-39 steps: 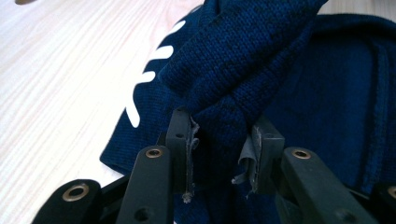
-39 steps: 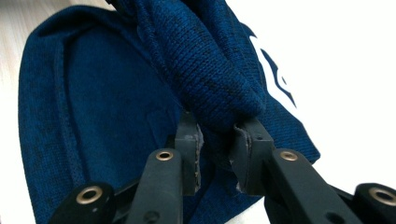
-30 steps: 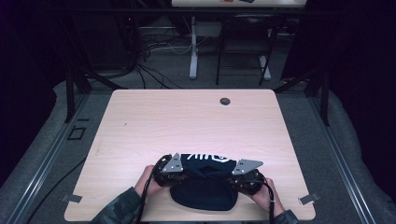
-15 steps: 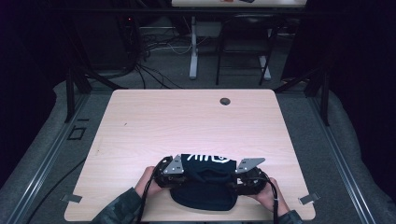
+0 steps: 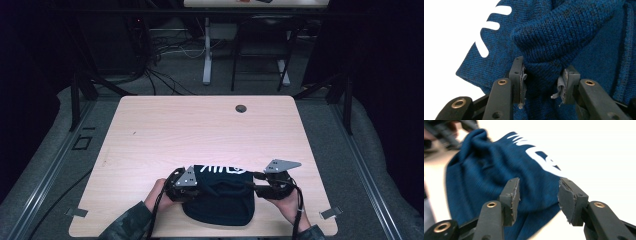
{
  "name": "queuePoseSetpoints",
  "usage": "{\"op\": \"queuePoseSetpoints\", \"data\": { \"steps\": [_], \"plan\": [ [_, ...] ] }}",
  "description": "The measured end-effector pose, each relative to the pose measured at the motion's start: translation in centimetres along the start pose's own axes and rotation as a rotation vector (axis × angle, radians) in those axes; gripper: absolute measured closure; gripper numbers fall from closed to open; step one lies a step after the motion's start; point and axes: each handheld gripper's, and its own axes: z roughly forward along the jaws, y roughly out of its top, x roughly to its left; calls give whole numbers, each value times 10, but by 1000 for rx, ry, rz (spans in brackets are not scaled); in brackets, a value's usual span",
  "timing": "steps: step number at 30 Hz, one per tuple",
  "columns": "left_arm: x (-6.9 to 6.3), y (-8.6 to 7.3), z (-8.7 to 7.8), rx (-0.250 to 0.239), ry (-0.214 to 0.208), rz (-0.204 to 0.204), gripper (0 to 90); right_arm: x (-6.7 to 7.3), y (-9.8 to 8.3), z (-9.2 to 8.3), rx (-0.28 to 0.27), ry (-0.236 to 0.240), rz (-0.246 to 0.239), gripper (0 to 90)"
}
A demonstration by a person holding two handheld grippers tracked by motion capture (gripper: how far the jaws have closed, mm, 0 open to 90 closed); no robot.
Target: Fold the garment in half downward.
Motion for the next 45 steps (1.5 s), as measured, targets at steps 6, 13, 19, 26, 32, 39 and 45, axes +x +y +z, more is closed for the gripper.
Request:
{"op": "queuePoseSetpoints", "data": {
  "steps": [6, 13, 19, 26, 32, 39, 45],
  "plan": [
    [-1, 0, -2, 4, -5, -11, 597, 4, 14, 17, -10, -22, 16, 527],
    [0, 6, -10, 24, -37, -56, 392, 16, 3, 30, 67, 10, -35, 488],
    [-3, 7, -28, -20, -62, -85, 306, 17, -3, 35, 104, 14, -38, 445],
    [-4, 13, -42, -93, -40, -117, 287, 20, -7, 36, 112, 10, -56, 435],
    [3, 12, -43, -137, 50, -189, 262, 22, -7, 33, 105, -1, -61, 411],
    [6, 4, -23, -39, 38, -210, 240, 25, -11, 30, 136, -8, -58, 355],
    [-4, 3, -12, 19, 39, -161, 217, 29, -19, 34, 173, -12, -76, 309]
  ]
}}
